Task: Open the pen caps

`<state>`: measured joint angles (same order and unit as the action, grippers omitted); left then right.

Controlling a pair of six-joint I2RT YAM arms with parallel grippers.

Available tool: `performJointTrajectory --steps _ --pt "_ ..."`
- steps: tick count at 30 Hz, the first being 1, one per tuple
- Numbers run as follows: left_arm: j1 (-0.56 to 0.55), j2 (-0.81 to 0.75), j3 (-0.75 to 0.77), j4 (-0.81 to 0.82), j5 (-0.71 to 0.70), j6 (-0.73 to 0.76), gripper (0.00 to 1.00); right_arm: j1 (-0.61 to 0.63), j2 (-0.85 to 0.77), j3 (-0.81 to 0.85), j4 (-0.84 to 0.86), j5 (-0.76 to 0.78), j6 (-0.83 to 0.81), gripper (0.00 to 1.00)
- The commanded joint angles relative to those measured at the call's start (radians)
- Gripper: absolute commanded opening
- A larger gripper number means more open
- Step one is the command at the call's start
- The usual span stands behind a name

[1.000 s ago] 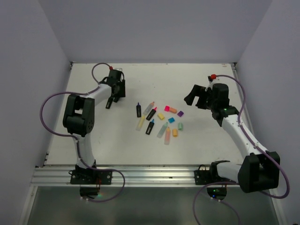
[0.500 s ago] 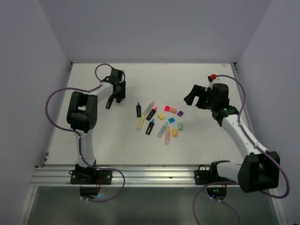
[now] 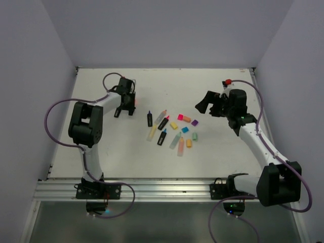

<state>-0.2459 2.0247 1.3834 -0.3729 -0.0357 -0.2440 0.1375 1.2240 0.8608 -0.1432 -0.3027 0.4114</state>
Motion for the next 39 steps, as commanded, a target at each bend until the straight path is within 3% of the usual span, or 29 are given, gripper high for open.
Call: performJointTrajectory --steps 1,10,16,20,29,39 --pt "-0.052 -0.127 -0.072 0.014 0.051 0.0 0.03 0.013 0.0 0.003 0.082 -0.124 0.05 0.99" --pt "-0.211 -0.369 -0.193 0.028 0.002 -0.028 0.02 0.183 0.127 0.105 0.126 -0.107 0.154 0.98" --pt "-0.314 -0.535 -0.28 0.08 0.03 -0.023 0.02 0.283 0.225 0.136 0.283 -0.101 0.308 0.96" --pt "-0.371 -0.587 -0.296 0.054 0.014 -0.025 0.02 0.324 0.295 0.204 0.255 -0.096 0.329 0.96" --pt "-0.403 -0.653 -0.33 0.054 0.01 -0.021 0.02 0.399 0.4 0.28 0.297 -0.087 0.391 0.93" --pt "-0.411 -0.664 -0.339 0.061 0.013 -0.02 0.02 0.429 0.445 0.29 0.327 -0.092 0.409 0.81"
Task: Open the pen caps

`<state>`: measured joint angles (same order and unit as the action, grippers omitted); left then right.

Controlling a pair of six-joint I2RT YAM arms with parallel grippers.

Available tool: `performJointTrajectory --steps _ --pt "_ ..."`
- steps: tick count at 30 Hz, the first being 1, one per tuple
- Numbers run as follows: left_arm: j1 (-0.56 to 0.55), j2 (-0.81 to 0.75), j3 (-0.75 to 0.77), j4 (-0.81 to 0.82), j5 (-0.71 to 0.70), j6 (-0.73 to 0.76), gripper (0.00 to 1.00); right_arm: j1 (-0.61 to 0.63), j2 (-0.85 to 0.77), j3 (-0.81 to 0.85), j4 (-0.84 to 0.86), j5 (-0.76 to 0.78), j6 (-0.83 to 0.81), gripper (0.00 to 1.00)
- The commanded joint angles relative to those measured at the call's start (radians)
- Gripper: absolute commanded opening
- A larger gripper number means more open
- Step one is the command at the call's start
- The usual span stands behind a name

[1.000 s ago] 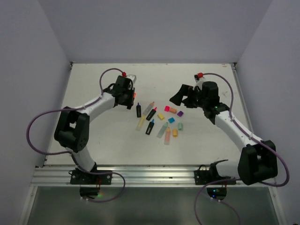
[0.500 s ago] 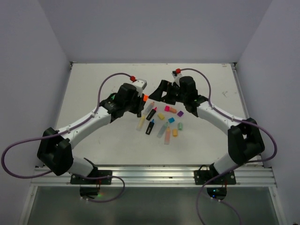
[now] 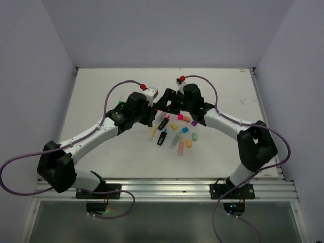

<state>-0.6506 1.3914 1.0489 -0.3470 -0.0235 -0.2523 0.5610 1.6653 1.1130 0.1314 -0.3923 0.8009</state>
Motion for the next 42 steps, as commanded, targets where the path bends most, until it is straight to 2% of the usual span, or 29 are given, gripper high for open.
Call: performJointTrajectory --steps 1,7,19,22,28,29,31,32,33,34,36,37,40,42 --pt "-0.006 -0.031 -0.006 0.036 -0.003 -0.011 0.02 0.004 0.005 0.036 0.059 0.0 0.023 0.8" --pt "-0.006 -0.037 -0.009 0.042 0.008 -0.016 0.02 0.004 0.013 0.025 0.083 -0.005 0.031 0.66" --pt "-0.006 -0.042 -0.004 0.054 0.051 -0.016 0.02 0.004 0.03 0.008 0.111 -0.017 0.04 0.53" --pt "-0.007 -0.043 -0.007 0.055 0.06 -0.018 0.02 0.005 0.027 0.005 0.119 -0.017 0.041 0.47" --pt "-0.007 -0.048 -0.021 0.059 0.063 -0.019 0.02 0.004 0.008 -0.01 0.123 -0.008 0.032 0.23" --pt "-0.006 -0.049 -0.021 0.059 0.063 -0.022 0.02 0.004 0.007 -0.015 0.123 -0.01 0.027 0.15" --pt "-0.006 -0.052 -0.021 0.06 0.068 -0.03 0.04 0.004 -0.005 -0.021 0.128 -0.013 0.021 0.07" --pt "-0.007 -0.055 -0.023 0.06 0.068 -0.034 0.07 0.004 -0.01 -0.024 0.128 -0.016 0.017 0.01" --pt "-0.007 -0.063 -0.026 0.065 0.066 -0.039 0.13 0.002 -0.016 -0.031 0.126 -0.016 0.002 0.0" --pt "-0.006 -0.068 -0.029 0.066 0.065 -0.042 0.28 0.002 -0.022 -0.035 0.126 -0.019 -0.009 0.0" --pt "-0.003 -0.081 -0.033 0.072 0.066 -0.042 0.4 0.002 -0.042 -0.044 0.122 -0.023 -0.043 0.0" --pt "0.0 -0.084 -0.036 0.074 0.083 -0.042 0.52 0.0 -0.051 -0.045 0.12 -0.028 -0.052 0.0" --pt "0.028 -0.103 -0.043 0.083 0.144 -0.044 0.71 -0.009 -0.079 -0.056 0.123 -0.052 -0.081 0.0" --pt "0.066 -0.123 -0.05 0.104 0.19 -0.047 0.75 -0.015 -0.105 -0.061 0.125 -0.069 -0.112 0.0"
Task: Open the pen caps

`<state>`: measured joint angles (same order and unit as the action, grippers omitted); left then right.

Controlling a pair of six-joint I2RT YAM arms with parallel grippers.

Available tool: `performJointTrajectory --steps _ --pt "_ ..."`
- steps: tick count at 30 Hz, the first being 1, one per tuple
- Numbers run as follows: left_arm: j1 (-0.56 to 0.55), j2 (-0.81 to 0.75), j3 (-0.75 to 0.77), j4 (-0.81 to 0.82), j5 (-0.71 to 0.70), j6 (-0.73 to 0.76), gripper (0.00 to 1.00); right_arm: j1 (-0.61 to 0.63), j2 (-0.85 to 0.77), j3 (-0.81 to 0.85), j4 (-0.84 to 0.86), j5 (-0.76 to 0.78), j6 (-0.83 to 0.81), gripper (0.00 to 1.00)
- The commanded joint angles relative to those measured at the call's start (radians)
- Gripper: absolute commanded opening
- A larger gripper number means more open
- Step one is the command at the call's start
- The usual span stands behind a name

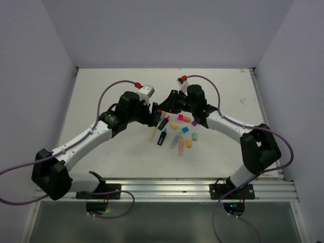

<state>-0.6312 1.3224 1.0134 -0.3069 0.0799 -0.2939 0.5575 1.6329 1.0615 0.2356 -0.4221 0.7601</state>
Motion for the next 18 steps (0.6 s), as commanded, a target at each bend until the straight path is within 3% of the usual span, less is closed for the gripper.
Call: performJointTrajectory --steps 1,7,11,18 --pt "0.062 -0.06 -0.021 0.075 0.153 -0.007 0.76 -0.014 -0.08 -0.011 0.021 -0.046 -0.079 0.0" --pt "0.159 -0.092 -0.085 0.213 0.443 -0.031 0.73 -0.039 -0.122 -0.034 0.119 -0.17 -0.093 0.0" --pt "0.16 -0.088 -0.105 0.273 0.526 -0.034 0.67 -0.05 -0.13 -0.049 0.223 -0.289 -0.067 0.0" --pt "0.16 -0.101 -0.128 0.379 0.618 -0.059 0.58 -0.05 -0.13 -0.072 0.367 -0.366 -0.025 0.0"
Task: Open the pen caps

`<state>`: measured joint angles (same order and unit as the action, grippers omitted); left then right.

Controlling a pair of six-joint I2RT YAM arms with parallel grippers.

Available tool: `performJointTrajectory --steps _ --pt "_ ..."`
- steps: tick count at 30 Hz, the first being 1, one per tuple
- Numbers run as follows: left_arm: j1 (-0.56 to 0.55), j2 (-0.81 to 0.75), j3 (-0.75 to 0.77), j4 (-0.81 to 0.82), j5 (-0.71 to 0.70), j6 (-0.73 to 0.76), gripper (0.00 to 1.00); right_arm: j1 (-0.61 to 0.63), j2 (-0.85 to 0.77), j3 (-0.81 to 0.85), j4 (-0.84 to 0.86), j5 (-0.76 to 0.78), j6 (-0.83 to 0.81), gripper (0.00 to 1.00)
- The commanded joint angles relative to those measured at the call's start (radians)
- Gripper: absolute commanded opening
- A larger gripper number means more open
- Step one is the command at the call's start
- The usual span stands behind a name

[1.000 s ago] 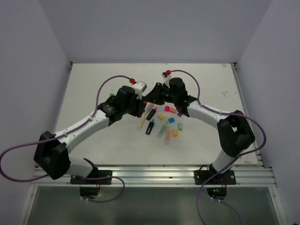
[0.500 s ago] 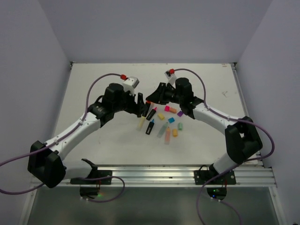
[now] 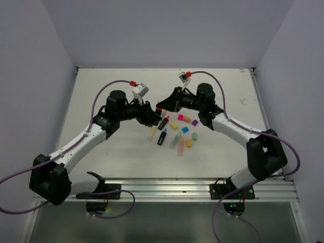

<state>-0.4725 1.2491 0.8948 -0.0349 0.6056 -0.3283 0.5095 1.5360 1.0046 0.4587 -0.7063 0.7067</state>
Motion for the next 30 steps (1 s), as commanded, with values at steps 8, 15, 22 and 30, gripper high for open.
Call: performJointTrajectory --steps 8,15,22,30 --pt "0.002 -0.028 -0.028 0.147 0.125 -0.048 0.42 -0.003 -0.05 -0.041 0.218 -0.087 0.054 0.0" --pt "0.003 -0.034 -0.045 0.167 0.131 -0.067 0.22 -0.012 -0.076 -0.063 0.274 -0.067 0.073 0.0" --pt "0.003 -0.03 -0.069 0.211 0.175 -0.095 0.0 -0.025 -0.094 -0.096 0.38 -0.042 0.109 0.0" --pt "0.002 -0.013 -0.154 0.286 0.252 -0.161 0.0 -0.111 -0.142 -0.153 0.524 0.004 0.126 0.0"
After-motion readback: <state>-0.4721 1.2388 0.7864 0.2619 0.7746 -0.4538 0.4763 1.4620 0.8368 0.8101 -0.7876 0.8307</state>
